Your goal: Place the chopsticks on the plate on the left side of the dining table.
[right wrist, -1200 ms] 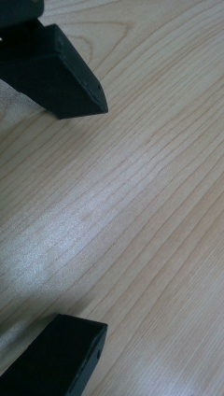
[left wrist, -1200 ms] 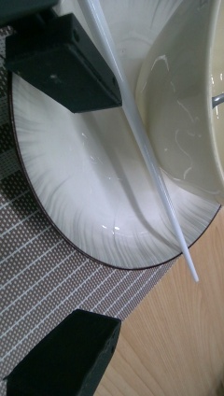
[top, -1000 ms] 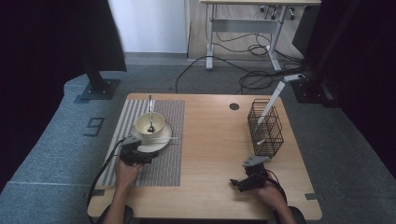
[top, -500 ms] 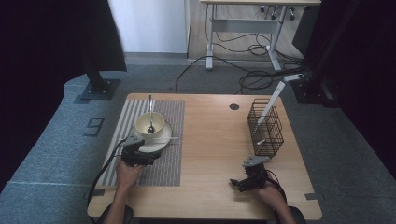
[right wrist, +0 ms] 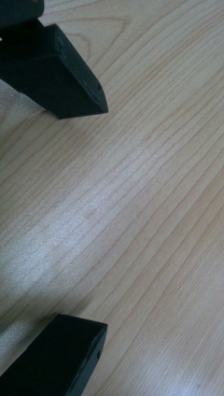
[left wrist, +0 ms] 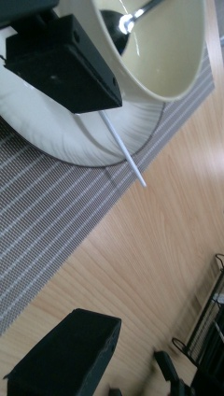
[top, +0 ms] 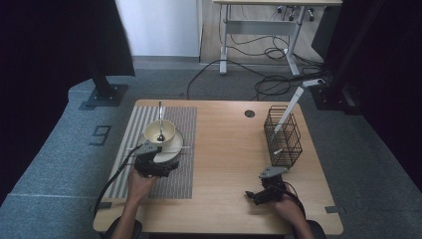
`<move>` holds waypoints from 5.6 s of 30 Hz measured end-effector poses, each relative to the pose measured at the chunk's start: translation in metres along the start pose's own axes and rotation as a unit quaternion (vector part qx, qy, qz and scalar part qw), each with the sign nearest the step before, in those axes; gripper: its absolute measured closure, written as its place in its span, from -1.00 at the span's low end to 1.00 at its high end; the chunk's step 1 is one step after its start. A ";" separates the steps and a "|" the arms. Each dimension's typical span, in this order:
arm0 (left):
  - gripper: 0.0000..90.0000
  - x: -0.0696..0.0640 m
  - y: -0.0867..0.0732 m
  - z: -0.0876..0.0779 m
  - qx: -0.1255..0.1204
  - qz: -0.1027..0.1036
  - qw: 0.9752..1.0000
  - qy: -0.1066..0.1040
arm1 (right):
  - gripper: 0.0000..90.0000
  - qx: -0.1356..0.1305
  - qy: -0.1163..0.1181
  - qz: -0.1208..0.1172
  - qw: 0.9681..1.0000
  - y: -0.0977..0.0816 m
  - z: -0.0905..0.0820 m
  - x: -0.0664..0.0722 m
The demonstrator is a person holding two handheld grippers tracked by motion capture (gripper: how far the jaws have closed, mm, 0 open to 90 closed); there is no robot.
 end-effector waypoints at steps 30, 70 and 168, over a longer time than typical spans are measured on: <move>-1.00 -0.066 0.065 0.033 0.018 0.040 0.996 -0.074 | -1.00 -0.001 -0.010 0.010 1.000 -0.006 -0.006 0.000; -0.83 -0.181 0.144 0.119 0.035 0.134 0.977 -0.165 | -1.00 -0.001 -0.009 0.008 1.000 -0.006 -0.006 0.000; 0.85 -0.192 0.211 0.130 0.005 0.166 0.973 -0.162 | -1.00 0.000 -0.006 0.006 1.000 -0.006 -0.006 0.000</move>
Point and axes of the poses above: each handheld gripper's, and its own axes: z roughly forward along the jaws, y roughly out of its top, x roughly to its left, the point moved 10 cm from there along z, roughly forward along the jaws, and after that the axes turned 3 degrees about z, right-handed, at the moved point
